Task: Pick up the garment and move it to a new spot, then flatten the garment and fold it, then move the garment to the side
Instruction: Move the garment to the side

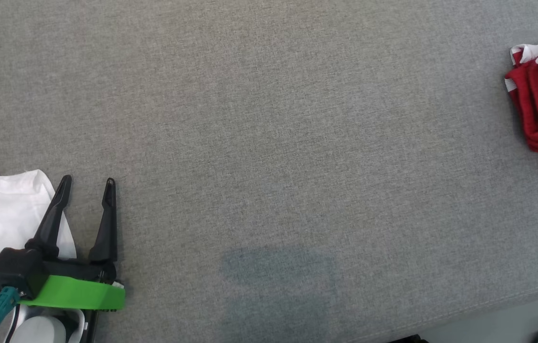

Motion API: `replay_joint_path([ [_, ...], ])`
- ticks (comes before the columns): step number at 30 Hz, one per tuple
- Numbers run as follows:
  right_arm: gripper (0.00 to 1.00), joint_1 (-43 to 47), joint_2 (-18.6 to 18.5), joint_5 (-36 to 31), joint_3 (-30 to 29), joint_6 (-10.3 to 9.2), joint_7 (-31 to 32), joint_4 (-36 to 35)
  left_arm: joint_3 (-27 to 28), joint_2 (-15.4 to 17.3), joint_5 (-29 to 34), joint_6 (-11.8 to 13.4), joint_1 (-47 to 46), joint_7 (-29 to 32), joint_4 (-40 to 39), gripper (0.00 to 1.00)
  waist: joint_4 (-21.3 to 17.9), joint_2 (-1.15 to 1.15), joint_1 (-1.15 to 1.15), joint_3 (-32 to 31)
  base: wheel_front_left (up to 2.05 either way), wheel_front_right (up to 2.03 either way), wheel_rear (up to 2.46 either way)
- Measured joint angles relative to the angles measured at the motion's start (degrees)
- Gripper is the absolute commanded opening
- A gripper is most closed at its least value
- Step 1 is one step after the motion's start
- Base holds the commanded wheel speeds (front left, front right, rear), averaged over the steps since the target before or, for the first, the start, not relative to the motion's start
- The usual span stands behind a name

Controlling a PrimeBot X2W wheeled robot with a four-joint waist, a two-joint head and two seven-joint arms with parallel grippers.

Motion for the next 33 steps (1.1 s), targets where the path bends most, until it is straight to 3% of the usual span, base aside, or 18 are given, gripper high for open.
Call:
replay_joint_path([
  [9, 1.00, -0.19, 6.71, -12.01, -11.35, 0.00, -13.35, 1.98, -0.19, -0.53, -0.19, 0.11, 0.64, -0.10, 0.46, 1.00, -1.01, 0.00, 0.00, -2.69, 0.00, 0.00, 0.00],
  [19, 1.00, 11.91, 21.12, -14.61, -21.95, 0.00, -28.42, -14.41, 1.47, -2.46, -1.00, 0.49, 2.76, -0.25, 0.82, 1.00, -0.09, 0.00, 0.00, -8.07, 0.00, 0.00, 0.00],
  [26, 1.00, 26.36, 31.29, -16.31, -20.89, 0.00, -35.45, -23.90, 4.13, -3.67, -1.10, 0.33, 4.28, -0.27, 3.92, 1.00, 2.35, 0.00, 0.00, -12.81, 0.00, 0.00, 0.00],
  [33, 1.00, 34.96, 37.23, -17.34, -18.36, 0.01, -37.17, -25.21, 5.56, -4.58, -0.83, -0.08, 5.67, -0.34, 6.89, 1.00, 4.72, 0.00, 0.00, -17.13, 0.00, 0.00, 0.00],
])
